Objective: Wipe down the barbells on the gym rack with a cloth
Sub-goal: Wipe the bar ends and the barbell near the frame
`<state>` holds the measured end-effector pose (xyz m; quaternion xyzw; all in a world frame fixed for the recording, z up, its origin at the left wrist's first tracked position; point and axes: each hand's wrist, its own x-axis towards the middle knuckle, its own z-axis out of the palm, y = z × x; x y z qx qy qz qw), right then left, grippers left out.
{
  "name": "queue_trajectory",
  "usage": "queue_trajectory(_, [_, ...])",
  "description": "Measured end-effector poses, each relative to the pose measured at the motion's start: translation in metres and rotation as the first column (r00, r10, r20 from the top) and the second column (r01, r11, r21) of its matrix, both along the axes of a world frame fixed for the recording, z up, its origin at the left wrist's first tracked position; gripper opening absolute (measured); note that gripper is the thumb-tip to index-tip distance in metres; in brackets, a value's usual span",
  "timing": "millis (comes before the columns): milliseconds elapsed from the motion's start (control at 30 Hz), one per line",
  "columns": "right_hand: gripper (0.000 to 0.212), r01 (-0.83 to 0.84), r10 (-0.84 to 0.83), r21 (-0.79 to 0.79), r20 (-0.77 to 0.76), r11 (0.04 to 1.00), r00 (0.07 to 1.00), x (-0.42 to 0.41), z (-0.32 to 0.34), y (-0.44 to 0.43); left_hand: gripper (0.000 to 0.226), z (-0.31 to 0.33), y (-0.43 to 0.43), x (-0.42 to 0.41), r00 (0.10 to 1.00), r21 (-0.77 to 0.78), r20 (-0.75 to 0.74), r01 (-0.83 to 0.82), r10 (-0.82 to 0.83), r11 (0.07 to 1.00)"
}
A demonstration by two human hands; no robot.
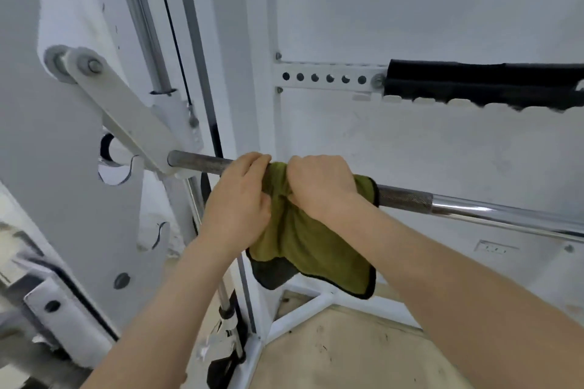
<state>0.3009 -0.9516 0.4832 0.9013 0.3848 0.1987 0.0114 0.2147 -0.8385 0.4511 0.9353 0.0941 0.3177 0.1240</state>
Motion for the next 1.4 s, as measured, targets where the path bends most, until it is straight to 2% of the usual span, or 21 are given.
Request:
queue_trajectory(133, [0.031, -0.027, 0.029, 0.025, -0.047, 0.999, 0.998, -0.013, 0.003, 0.091, 0.060, -0.004, 0.049, -0.008, 0.992, -0.029, -0.052, -0.119, 0.118, 0.992])
queue_trajectory(233, [0.025, -0.115, 0.118, 0.059, -0.049, 0.992, 0.992, -0.022, 0.006, 0.144, 0.068, -0.004, 0.084, -0.017, 0.969, -0.079, -0.103, -0.233, 0.224, 0.969])
queue_trajectory(367, [0.021, -0.164, 0.164, 0.004, -0.087, 0.986, 0.983, -0.022, 0.013, 0.164, 0.068, 0.004, 0.108, -0.019, 0.959, 0.024, -0.126, -0.253, 0.254, 0.967])
queue_trajectory(467, [0.011, -0.176, 0.171, -0.042, -0.098, 0.984, 0.980, -0.016, 0.011, 0.136, 0.062, 0.005, 0.101, -0.021, 0.953, 0.100, -0.138, -0.258, 0.270, 0.961])
queue_trajectory(533, [0.012, -0.117, 0.112, -0.045, -0.109, 0.992, 0.988, -0.011, 0.009, 0.086, 0.064, 0.003, 0.093, -0.018, 0.959, 0.114, -0.143, -0.231, 0.246, 0.966])
queue_trajectory(600, [0.019, -0.022, 0.008, -0.090, -0.149, 0.996, 0.989, -0.004, 0.012, 0.019, 0.066, -0.001, 0.071, -0.008, 0.987, 0.205, -0.116, -0.086, 0.112, 0.975])
queue_trajectory(667, [0.024, 0.111, -0.142, -0.163, -0.195, 0.980, 0.971, -0.002, 0.015, -0.041, 0.067, -0.009, 0.037, 0.004, 0.992, 0.324, -0.116, 0.078, -0.042, 0.943])
queue_trajectory(700, [0.024, 0.168, -0.205, -0.194, -0.193, 0.967, 0.959, -0.002, 0.017, -0.059, 0.066, -0.009, 0.021, 0.011, 0.989, 0.349, -0.110, 0.127, -0.094, 0.929])
queue_trajectory(767, [0.023, 0.175, -0.221, -0.207, -0.224, 0.963, 0.949, 0.001, 0.017, -0.056, 0.059, -0.010, 0.009, 0.017, 0.989, 0.359, -0.106, 0.130, -0.098, 0.924])
queue_trajectory(834, [0.022, 0.113, -0.186, -0.198, -0.404, 0.974, 0.896, 0.008, 0.026, -0.031, 0.053, -0.007, 0.008, 0.025, 0.991, 0.374, -0.108, 0.116, -0.082, 0.920])
queue_trajectory(934, [0.020, -0.064, -0.087, -0.178, -0.725, 0.982, 0.683, 0.025, 0.040, 0.021, 0.053, 0.000, 0.017, 0.030, 0.980, 0.355, -0.198, 0.077, -0.005, 0.932])
queue_trajectory(1000, [0.026, -0.139, -0.026, -0.144, -0.779, 0.980, 0.626, 0.030, 0.041, 0.047, 0.051, 0.003, 0.031, 0.029, 0.974, 0.327, -0.220, 0.015, 0.061, 0.945])
queue_trajectory(1067, [0.021, -0.133, 0.029, -0.084, -0.737, 0.988, 0.675, 0.026, 0.036, 0.053, 0.046, 0.004, 0.046, 0.024, 0.977, 0.316, -0.186, -0.038, 0.101, 0.948])
queue_trajectory(1100, [0.020, -0.117, 0.053, -0.049, -0.675, 0.992, 0.736, 0.021, 0.032, 0.048, 0.043, 0.003, 0.049, 0.022, 0.977, 0.315, -0.181, -0.053, 0.115, 0.948])
queue_trajectory(1200, [0.021, -0.103, 0.086, -0.033, -0.334, 0.994, 0.939, 0.012, 0.018, 0.009, 0.034, 0.005, 0.034, 0.030, 0.966, 0.320, -0.185, -0.115, 0.181, 0.940])
queue_trajectory(1267, [0.022, -0.079, 0.074, -0.017, -0.210, 0.997, 0.975, 0.012, 0.011, -0.025, 0.032, 0.005, 0.010, 0.035, 0.966, 0.320, -0.170, -0.132, 0.194, 0.938])
queue_trajectory(1400, [0.014, -0.002, 0.004, 0.011, -0.180, 1.000, 0.984, 0.020, 0.006, -0.104, 0.025, 0.004, -0.061, 0.047, 0.985, 0.372, -0.129, -0.059, 0.115, 0.926])
